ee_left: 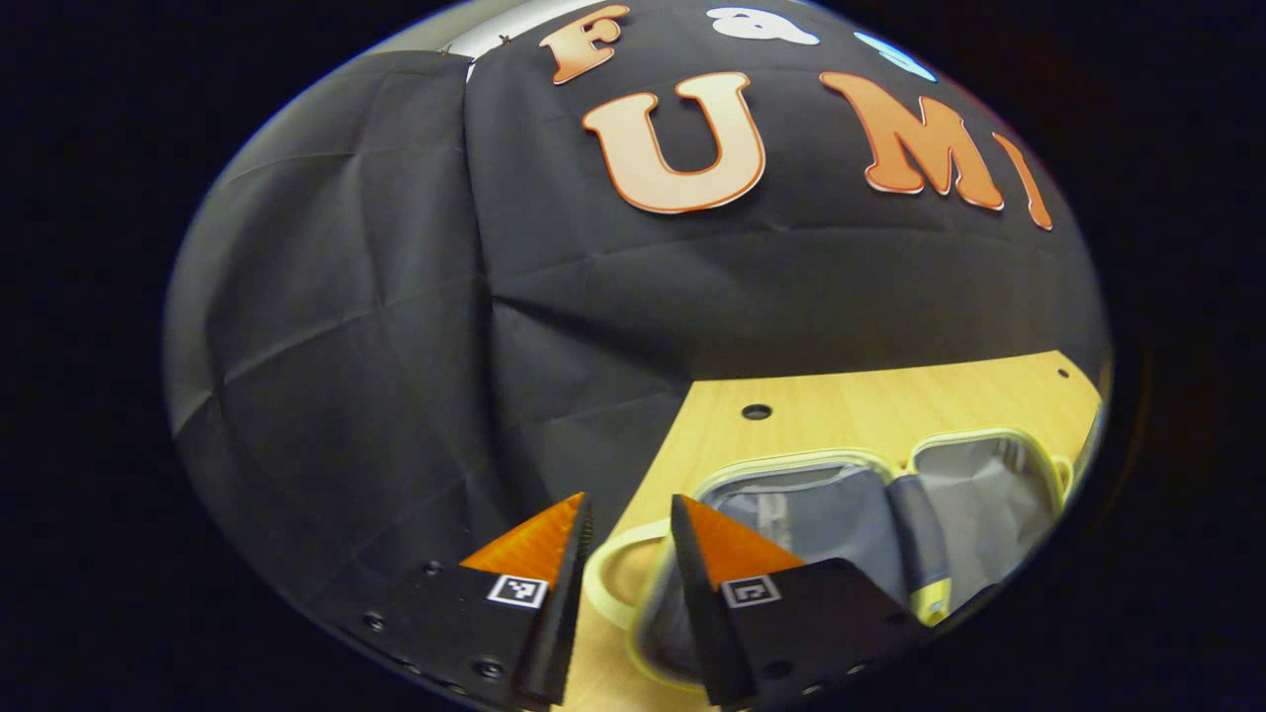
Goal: First open the suitcase, pack the skin care products into it, and then close the suitcase.
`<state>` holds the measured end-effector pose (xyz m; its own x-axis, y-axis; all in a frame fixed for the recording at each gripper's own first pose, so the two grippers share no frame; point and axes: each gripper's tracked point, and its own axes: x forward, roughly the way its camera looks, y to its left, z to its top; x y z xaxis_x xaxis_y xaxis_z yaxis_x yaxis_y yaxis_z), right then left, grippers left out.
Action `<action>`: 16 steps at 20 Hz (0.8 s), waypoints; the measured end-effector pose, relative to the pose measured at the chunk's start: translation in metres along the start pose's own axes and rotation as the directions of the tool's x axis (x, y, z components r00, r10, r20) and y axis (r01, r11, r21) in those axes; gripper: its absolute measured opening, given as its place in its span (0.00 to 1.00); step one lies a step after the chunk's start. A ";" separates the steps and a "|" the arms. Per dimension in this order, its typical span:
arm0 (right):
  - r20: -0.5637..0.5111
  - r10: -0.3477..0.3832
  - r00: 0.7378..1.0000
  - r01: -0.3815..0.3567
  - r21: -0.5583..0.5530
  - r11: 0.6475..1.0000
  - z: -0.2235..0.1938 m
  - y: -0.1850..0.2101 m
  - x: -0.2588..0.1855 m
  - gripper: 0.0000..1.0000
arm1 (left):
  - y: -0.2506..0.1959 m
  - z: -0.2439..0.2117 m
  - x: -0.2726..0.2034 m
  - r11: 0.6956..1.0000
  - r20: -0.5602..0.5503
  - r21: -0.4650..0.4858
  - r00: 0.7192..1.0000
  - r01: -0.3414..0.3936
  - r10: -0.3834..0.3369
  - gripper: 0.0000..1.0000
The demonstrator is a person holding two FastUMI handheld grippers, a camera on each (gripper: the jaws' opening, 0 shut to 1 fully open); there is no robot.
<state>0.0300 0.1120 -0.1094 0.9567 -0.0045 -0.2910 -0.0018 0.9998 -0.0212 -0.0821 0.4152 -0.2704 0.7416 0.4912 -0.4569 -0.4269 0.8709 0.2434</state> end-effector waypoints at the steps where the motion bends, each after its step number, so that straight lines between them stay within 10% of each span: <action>1: 0.007 0.014 1.000 -0.014 0.004 1.000 0.000 -0.001 0.001 0.96 | -0.015 0.004 -0.009 1.000 0.014 0.007 1.000 0.015 -0.015 0.60; 10: 0.007 0.087 0.996 -0.087 -0.015 0.996 -0.020 -0.049 0.021 0.95 | -0.169 0.056 -0.077 0.984 0.106 0.024 0.978 0.178 -0.180 0.98; 16: -0.021 0.132 0.991 -0.133 -0.010 0.991 -0.044 -0.080 0.029 0.96 | -0.292 0.061 -0.125 0.941 0.112 0.053 0.935 0.334 -0.338 0.98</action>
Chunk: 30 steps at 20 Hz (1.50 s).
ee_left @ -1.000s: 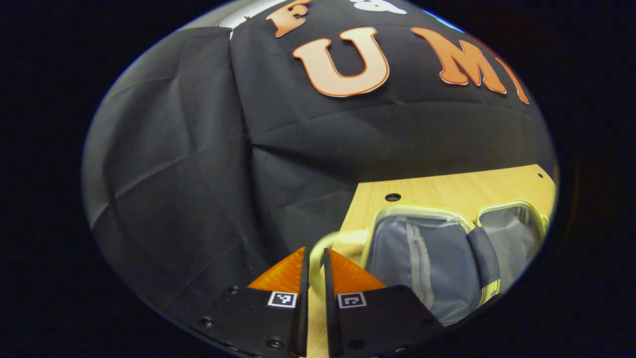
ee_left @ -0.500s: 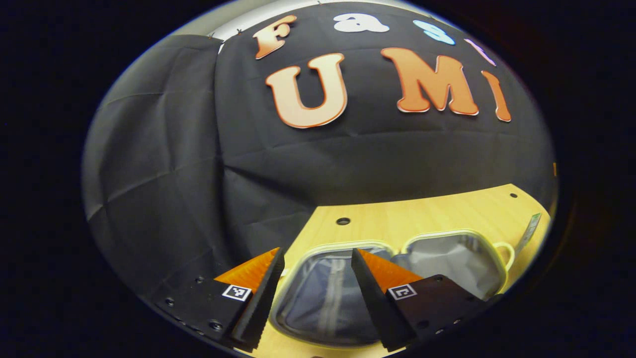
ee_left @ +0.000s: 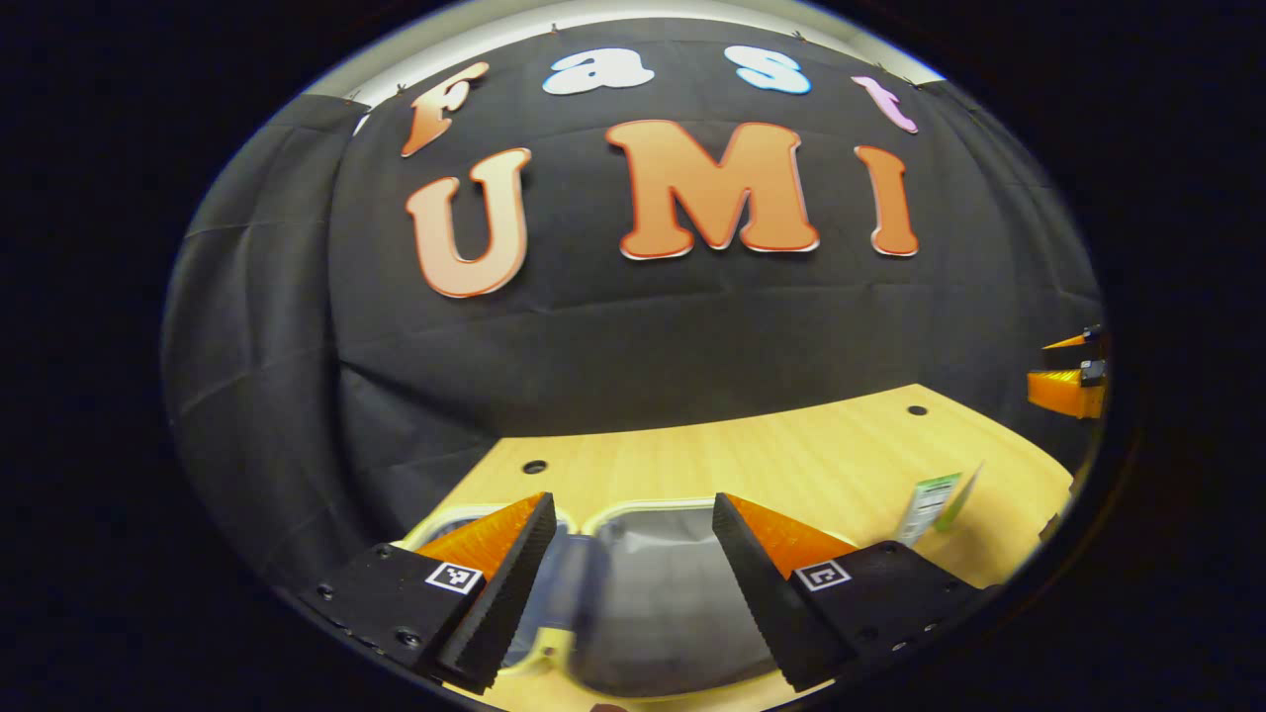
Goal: First open the suitcase, pack the skin care products into it, and then close the suitcase.
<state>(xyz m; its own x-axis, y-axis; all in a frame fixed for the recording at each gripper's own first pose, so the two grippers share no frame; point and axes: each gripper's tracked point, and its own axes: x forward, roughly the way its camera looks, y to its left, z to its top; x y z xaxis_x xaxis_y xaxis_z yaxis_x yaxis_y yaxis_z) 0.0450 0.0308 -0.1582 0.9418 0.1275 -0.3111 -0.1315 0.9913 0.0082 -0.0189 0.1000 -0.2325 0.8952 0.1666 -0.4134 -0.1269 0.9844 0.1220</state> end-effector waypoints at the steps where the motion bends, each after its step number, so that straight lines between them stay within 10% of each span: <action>1: -0.004 0.005 1.000 -0.005 0.005 1.000 -0.003 -0.005 0.000 0.96 | -0.020 0.000 0.000 1.000 -0.005 -0.002 1.000 0.029 -0.029 0.98; 16: -0.034 0.114 0.993 -0.117 -0.082 0.990 -0.036 -0.050 -0.005 0.96 | -0.245 -0.068 0.021 0.953 -0.111 -0.001 0.947 0.304 -0.302 0.99; 25: -0.065 0.114 0.991 -0.119 -0.090 0.989 -0.051 -0.063 0.000 0.96 | -0.285 -0.135 0.068 0.939 -0.237 -0.156 0.912 0.305 -0.335 0.96; 30: -0.089 0.107 0.990 -0.114 -0.074 0.991 -0.062 -0.067 0.004 0.96 | -0.286 -0.155 0.084 0.935 -0.280 -0.186 0.895 0.303 -0.346 0.75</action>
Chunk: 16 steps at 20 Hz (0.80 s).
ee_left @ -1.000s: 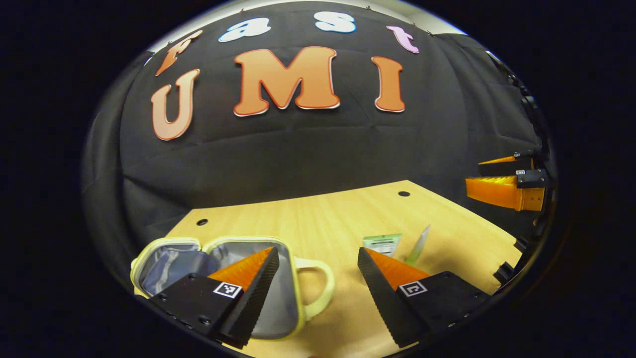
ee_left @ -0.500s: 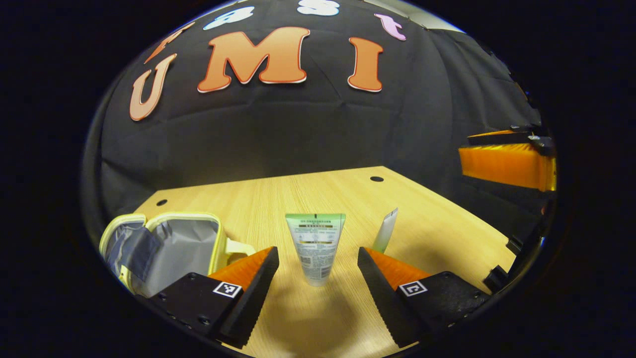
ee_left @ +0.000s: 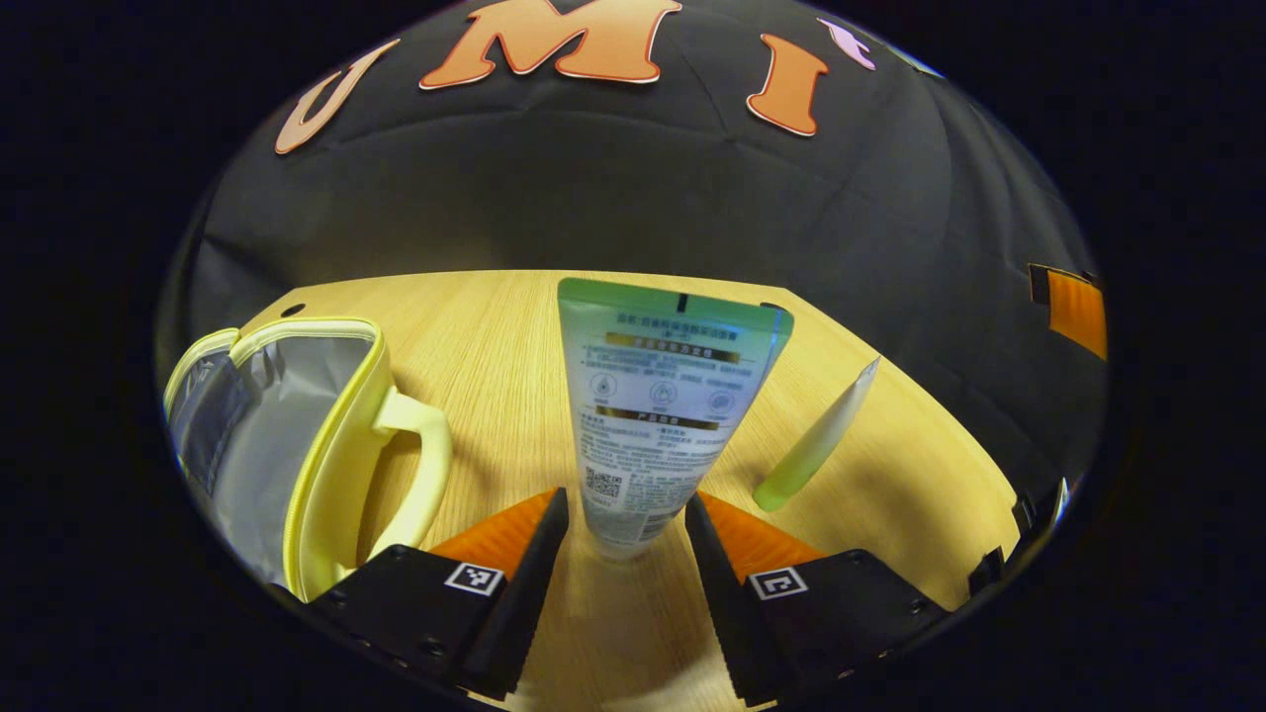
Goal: First open the suitcase, pack the skin care products into it, and then close the suitcase.
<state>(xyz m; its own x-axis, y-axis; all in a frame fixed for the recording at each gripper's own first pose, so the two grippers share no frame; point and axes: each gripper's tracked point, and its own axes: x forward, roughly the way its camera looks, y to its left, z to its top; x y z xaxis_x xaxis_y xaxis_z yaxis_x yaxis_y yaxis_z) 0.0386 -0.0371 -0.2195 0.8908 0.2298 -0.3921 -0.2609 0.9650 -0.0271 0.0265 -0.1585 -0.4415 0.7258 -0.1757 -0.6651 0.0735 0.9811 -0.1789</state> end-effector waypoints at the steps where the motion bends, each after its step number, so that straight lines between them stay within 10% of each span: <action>1: -0.007 0.000 1.000 0.000 0.004 1.000 -0.003 0.001 0.002 0.96 | 0.001 0.006 -0.002 1.000 0.015 0.003 1.000 0.000 0.000 0.70; 4: -0.034 0.014 0.999 -0.014 0.013 1.000 -0.013 0.006 0.009 0.96 | 0.005 0.004 -0.001 1.000 0.016 0.020 1.000 -0.010 0.010 0.53; 16: -0.152 0.107 0.983 -0.104 0.026 0.994 -0.069 0.034 0.050 0.97 | 0.006 0.080 -0.072 0.998 0.135 0.014 0.990 -0.054 0.051 0.53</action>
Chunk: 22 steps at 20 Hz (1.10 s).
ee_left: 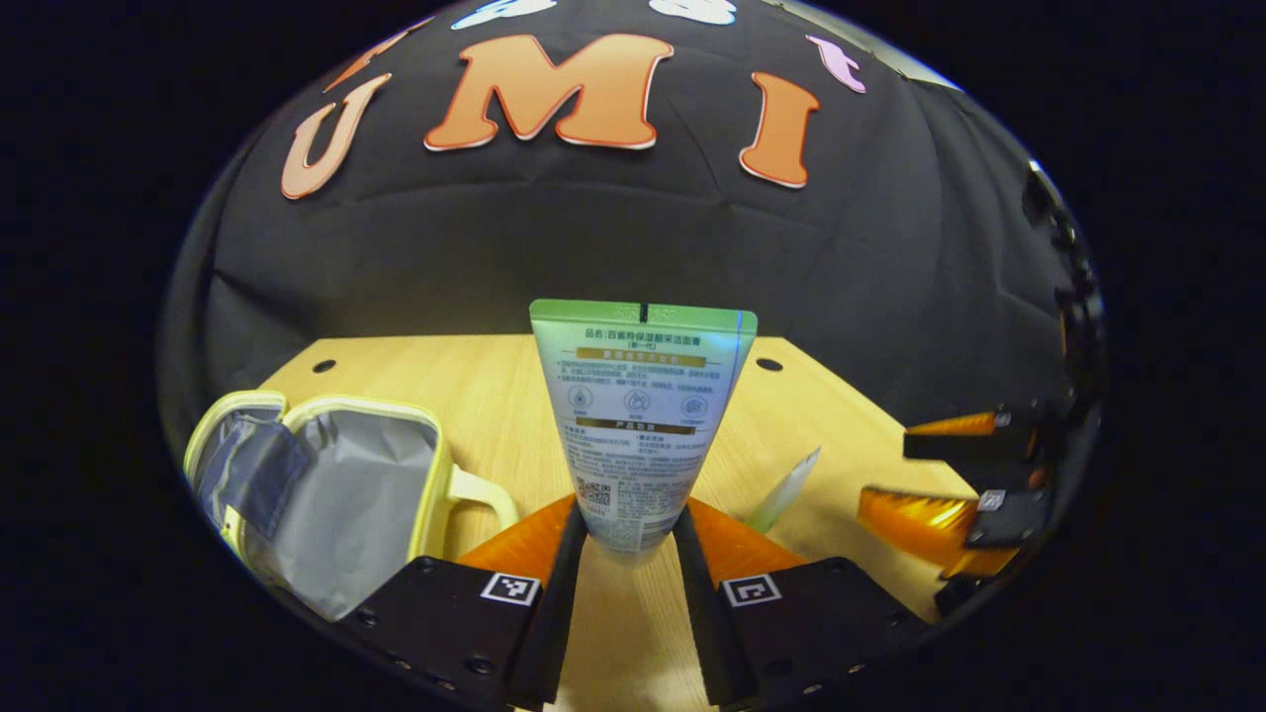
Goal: First open the suitcase, pack the skin care products into it, and then close the suitcase.
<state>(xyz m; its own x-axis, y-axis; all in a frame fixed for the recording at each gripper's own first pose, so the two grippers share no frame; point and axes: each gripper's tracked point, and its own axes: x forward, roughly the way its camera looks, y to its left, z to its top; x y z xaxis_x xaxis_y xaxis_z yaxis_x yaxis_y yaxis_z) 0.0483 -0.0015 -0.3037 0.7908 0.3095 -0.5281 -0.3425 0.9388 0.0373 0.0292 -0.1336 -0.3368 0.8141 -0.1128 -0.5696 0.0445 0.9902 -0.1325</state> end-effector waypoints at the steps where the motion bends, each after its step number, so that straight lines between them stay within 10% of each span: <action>1: -0.009 0.013 1.000 -0.013 0.001 1.000 -0.004 0.003 0.005 0.96 | 0.006 0.015 -0.010 1.000 0.022 -0.003 1.000 -0.019 0.019 0.53; 10: -0.077 0.117 0.990 -0.111 0.073 0.991 -0.029 0.037 0.066 0.91 | 0.057 0.076 -0.077 0.984 0.094 0.015 0.980 -0.175 0.173 0.53; 22: -0.084 0.132 0.988 -0.124 0.097 0.988 -0.033 0.047 0.095 0.32 | 0.106 0.077 -0.114 0.957 0.085 0.021 0.954 -0.289 0.286 0.52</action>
<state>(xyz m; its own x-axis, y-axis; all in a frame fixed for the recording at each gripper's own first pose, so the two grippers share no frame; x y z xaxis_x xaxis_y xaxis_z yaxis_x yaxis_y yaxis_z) 0.0903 0.0673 -0.3797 0.6932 0.4171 -0.5878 -0.3870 0.9034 0.1846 -0.0144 -0.0092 -0.2233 0.8390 0.1825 -0.5126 -0.1805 0.9821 0.0542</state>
